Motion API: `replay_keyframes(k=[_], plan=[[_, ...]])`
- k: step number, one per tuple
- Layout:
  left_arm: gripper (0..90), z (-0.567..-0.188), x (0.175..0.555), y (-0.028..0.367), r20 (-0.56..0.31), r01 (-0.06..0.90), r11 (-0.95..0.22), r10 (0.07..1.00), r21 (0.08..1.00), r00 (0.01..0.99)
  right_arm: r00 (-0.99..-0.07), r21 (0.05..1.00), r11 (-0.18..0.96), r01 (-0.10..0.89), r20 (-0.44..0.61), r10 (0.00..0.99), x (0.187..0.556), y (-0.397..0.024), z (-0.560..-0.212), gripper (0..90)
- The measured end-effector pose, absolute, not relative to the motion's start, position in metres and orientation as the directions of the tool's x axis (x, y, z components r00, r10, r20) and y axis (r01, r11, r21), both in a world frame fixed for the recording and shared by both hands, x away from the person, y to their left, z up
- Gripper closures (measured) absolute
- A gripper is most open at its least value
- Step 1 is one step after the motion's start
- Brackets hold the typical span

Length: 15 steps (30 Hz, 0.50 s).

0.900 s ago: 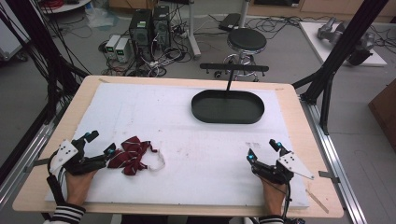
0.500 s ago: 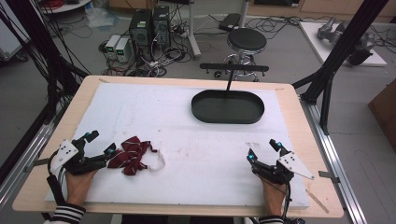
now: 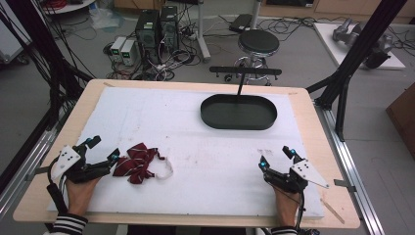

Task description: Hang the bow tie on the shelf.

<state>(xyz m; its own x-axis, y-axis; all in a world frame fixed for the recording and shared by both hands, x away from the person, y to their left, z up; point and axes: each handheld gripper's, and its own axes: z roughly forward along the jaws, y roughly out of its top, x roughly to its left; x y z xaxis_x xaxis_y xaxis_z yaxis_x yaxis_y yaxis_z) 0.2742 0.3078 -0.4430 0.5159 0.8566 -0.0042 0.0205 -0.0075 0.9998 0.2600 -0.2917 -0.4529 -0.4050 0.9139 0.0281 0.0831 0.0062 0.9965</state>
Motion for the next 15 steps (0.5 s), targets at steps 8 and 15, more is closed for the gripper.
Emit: replay_keyframes(k=[8,15], plan=[[14.6,-0.412,0.270,0.296,0.057,0.023,-0.084,0.833,0.996,0.551,-0.401,0.996,0.009,0.086,0.027,0.916,0.260,-0.291,-0.453,10.5],[14.6,-0.384,0.273,0.285,0.075,0.063,-0.138,0.805,0.988,0.589,-0.402,0.996,0.004,0.089,0.032,0.915,0.260,-0.291,-0.453,10.5]])
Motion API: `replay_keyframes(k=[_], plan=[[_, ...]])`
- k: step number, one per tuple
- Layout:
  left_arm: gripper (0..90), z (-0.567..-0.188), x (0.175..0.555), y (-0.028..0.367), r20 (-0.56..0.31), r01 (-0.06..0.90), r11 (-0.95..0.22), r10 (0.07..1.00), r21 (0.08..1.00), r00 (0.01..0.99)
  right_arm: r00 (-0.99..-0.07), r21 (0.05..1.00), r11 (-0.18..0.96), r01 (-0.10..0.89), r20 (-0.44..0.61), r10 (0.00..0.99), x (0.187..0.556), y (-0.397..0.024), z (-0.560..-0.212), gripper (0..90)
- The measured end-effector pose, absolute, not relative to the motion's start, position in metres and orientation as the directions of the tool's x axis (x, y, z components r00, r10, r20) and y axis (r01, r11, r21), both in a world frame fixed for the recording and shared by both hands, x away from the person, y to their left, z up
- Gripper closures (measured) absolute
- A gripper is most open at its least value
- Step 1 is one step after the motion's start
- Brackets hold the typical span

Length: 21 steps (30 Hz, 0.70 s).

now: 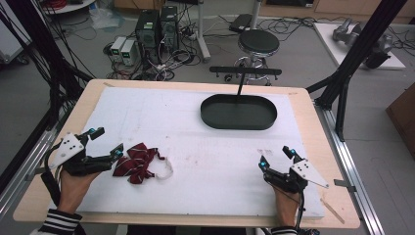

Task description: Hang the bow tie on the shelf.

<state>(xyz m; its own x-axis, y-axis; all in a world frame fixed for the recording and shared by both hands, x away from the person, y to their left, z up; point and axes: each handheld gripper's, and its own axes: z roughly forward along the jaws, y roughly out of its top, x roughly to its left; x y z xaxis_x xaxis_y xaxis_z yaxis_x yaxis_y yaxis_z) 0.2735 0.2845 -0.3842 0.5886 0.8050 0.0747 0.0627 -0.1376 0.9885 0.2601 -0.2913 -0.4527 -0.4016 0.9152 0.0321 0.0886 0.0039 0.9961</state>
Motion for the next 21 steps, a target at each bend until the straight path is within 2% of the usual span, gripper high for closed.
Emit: replay_keyframes(k=[6,14,21], plan=[[14.6,-0.379,0.277,0.275,0.079,0.099,-0.177,0.781,0.979,0.620,-0.403,0.996,0.003,0.089,0.034,0.915,0.260,-0.291,-0.453,10.5],[15.5,-0.363,0.288,0.246,0.077,0.206,-0.291,0.730,0.934,0.679,-0.401,0.996,0.004,0.084,0.030,0.915,0.260,-0.291,-0.453,10.5],[19.1,-0.354,0.292,0.225,0.125,0.204,-0.384,0.678,0.900,0.724,-0.401,0.997,0.005,0.082,0.028,0.916,0.260,-0.291,-0.453,10.5]])
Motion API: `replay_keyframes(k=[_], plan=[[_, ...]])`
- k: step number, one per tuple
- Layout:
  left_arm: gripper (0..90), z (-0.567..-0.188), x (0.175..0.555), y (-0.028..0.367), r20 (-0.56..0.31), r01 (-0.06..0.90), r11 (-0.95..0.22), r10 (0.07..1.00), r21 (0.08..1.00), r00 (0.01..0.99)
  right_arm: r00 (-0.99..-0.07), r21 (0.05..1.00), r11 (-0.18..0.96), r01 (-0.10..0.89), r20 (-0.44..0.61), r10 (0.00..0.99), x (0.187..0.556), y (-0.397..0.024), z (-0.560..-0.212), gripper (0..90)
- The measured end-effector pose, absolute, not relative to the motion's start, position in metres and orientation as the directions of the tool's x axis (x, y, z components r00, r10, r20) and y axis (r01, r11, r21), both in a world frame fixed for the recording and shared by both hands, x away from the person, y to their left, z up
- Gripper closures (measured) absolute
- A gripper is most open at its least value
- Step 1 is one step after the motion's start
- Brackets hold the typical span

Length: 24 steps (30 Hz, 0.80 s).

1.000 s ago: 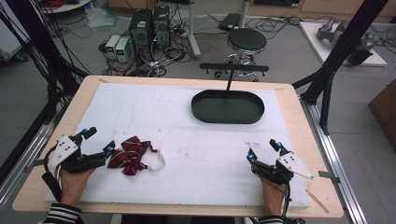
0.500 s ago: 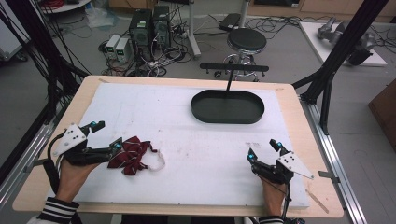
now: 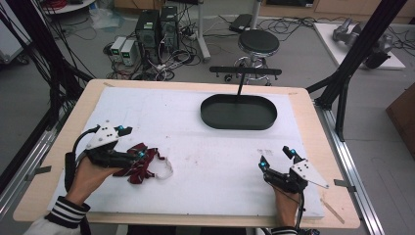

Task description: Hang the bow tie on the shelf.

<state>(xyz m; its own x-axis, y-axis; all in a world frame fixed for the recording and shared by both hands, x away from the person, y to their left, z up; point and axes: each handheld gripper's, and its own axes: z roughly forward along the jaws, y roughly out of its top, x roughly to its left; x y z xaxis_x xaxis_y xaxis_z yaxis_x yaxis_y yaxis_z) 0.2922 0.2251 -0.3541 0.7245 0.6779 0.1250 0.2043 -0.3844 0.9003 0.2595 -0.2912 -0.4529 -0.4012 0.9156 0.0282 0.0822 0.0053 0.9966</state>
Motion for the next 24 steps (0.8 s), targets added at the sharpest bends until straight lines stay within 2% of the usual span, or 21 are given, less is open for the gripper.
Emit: replay_keyframes(k=[8,15,24], plan=[[19.1,-0.354,0.298,0.199,0.126,0.247,-0.483,0.617,0.840,0.777,-0.396,0.997,-0.003,0.077,0.033,0.918,0.259,-0.292,-0.453,10.5],[21.9,-0.358,0.300,0.189,0.091,0.305,-0.538,0.589,0.786,0.803,-0.398,0.997,-0.004,0.075,0.034,0.917,0.259,-0.292,-0.453,10.5],[21.9,-0.371,0.298,0.173,0.081,0.320,-0.593,0.550,0.739,0.831,-0.396,0.997,-0.004,0.076,0.034,0.917,0.258,-0.292,-0.453,10.5]])
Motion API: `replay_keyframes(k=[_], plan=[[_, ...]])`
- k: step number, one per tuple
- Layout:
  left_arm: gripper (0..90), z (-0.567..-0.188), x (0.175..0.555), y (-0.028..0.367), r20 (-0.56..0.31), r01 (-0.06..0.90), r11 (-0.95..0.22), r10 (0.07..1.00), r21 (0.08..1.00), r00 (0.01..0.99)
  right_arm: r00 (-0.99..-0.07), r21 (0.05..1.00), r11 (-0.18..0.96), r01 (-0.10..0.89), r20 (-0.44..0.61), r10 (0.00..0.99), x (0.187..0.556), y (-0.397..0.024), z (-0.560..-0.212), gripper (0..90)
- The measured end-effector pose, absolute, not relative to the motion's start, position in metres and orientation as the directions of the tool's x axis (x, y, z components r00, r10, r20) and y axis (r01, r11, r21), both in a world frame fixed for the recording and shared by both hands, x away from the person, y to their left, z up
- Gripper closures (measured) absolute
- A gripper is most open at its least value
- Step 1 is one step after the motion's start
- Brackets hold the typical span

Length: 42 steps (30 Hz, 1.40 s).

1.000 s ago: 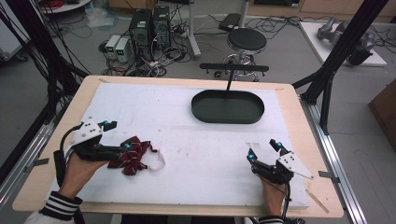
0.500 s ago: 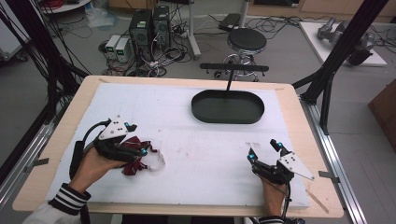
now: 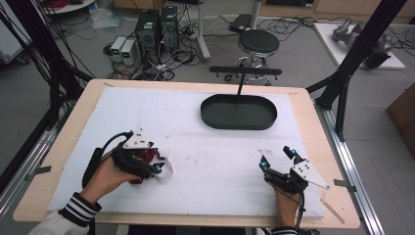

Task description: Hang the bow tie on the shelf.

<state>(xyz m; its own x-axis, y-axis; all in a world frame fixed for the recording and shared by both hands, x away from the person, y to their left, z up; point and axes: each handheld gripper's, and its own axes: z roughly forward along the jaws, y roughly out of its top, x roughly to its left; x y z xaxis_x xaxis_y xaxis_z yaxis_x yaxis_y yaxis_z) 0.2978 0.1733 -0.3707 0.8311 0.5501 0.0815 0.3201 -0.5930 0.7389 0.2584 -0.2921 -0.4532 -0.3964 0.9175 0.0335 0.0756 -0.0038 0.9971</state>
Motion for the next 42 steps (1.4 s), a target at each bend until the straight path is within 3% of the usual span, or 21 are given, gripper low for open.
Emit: replay_keyframes(k=[12,22,42], plan=[[23.2,-0.396,0.298,0.147,0.078,0.369,-0.707,0.513,0.604,0.855,-0.396,0.997,-0.008,0.075,0.038,0.917,0.258,-0.292,-0.453,10.5],[27.9,-0.404,0.297,0.138,0.088,0.354,-0.745,0.482,0.565,0.872,-0.396,0.997,-0.010,0.076,0.039,0.917,0.258,-0.292,-0.453,10.5],[47.3,-0.410,0.299,0.132,0.072,0.353,-0.819,0.428,0.452,0.901,-0.394,0.997,-0.010,0.074,0.039,0.918,0.258,-0.292,-0.453,10.5]])
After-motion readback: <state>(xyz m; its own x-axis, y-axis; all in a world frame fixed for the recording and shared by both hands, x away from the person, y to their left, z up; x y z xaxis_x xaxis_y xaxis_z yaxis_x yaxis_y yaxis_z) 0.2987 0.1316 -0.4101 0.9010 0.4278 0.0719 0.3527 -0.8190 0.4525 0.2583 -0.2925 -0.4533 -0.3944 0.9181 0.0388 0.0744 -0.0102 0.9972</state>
